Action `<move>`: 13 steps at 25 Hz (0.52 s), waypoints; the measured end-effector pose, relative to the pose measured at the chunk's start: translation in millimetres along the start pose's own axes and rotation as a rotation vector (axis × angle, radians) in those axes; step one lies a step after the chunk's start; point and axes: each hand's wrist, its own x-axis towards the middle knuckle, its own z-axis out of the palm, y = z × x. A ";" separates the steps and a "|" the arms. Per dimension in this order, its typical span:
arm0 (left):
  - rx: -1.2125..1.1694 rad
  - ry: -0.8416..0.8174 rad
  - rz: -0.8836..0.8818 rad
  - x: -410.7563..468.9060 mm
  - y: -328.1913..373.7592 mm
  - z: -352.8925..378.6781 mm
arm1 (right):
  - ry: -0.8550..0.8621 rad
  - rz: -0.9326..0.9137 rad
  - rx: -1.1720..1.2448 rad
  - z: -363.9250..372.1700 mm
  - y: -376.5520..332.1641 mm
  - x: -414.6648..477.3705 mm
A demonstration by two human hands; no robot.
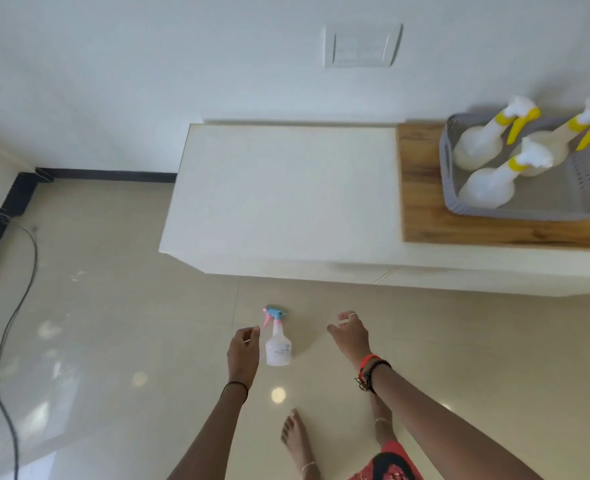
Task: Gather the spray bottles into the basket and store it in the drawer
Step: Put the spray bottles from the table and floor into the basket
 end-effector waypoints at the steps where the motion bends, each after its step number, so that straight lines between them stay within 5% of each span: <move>1: 0.021 -0.005 -0.008 9.8 -10.1 -4.5 | -0.016 0.012 -0.004 13.9 4.7 2.8; 13: 0.273 -0.240 -0.171 155.6 -147.8 73.5 | -0.279 0.105 -0.127 166.6 94.9 149.3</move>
